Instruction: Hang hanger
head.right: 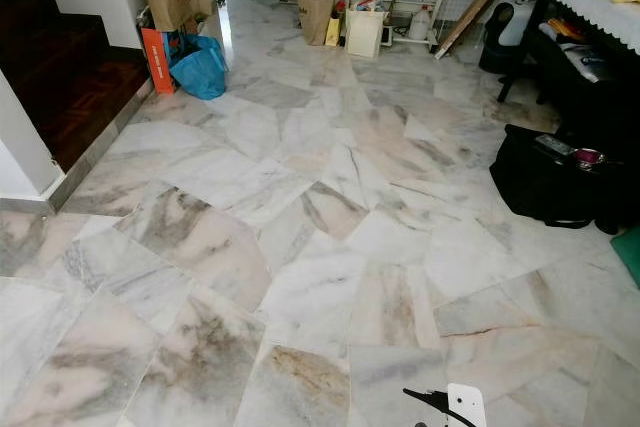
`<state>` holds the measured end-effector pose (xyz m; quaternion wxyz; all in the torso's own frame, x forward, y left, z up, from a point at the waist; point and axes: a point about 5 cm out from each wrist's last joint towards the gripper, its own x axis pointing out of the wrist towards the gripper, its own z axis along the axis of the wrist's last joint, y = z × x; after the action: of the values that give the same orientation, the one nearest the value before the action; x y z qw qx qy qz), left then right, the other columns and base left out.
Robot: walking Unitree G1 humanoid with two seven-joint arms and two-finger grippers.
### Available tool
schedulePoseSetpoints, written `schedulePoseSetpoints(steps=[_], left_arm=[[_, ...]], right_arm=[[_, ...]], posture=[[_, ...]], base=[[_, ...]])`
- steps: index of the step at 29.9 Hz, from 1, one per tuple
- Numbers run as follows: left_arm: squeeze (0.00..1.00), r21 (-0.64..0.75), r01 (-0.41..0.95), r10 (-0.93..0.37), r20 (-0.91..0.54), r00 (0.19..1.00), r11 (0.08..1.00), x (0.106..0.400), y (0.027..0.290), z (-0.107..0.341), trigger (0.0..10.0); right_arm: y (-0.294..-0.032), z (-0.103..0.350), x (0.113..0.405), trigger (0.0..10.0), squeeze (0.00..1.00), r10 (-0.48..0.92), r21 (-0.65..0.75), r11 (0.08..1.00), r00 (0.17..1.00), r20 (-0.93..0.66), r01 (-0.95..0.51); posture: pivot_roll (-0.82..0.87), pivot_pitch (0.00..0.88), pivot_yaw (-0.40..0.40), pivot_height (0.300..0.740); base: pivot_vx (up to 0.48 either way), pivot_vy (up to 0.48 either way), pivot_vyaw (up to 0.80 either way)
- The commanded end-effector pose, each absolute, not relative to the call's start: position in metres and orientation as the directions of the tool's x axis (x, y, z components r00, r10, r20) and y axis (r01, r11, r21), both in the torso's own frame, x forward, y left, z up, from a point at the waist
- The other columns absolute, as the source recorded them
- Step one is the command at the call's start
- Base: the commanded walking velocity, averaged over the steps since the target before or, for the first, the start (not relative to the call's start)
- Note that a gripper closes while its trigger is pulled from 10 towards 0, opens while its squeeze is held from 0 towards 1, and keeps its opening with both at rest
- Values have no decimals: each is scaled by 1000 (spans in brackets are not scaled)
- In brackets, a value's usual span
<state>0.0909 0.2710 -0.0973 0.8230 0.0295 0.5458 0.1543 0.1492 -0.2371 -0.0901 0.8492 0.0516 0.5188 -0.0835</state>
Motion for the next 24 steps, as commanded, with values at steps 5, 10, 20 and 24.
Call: schedulePoseSetpoints(steps=[5, 10, 20, 24], left_arm=[[0, 53, -87, 87, -883, 461, 995, 121, 232, -99, 10000], [0, 57, -90, 92, -887, 453, 994, 117, 235, -100, 10000], [0, 116, -95, 148, -846, 513, 989, 124, 239, -95, 10000], [0, 120, -78, 144, -820, 555, 990, 137, 237, -91, 10000]], right_arm=[[-203, -50, 237, 10000, 0, 99, 84, 995, 614, -783, -54], [-202, -50, 238, 10000, 0, 105, 83, 994, 613, -783, -65], [-203, -49, 239, 10000, 0, 113, 74, 993, 598, -794, -90], [-204, -49, 239, 10000, 0, 108, 64, 993, 578, -809, -96]], posture=[[45, 0, -42, 740], [48, 0, -42, 740], [47, 0, -45, 740], [52, 0, -44, 740]], base=[[0, 0, 0], [0, 0, 0], [0, 0, 0], [0, 0, 0]])
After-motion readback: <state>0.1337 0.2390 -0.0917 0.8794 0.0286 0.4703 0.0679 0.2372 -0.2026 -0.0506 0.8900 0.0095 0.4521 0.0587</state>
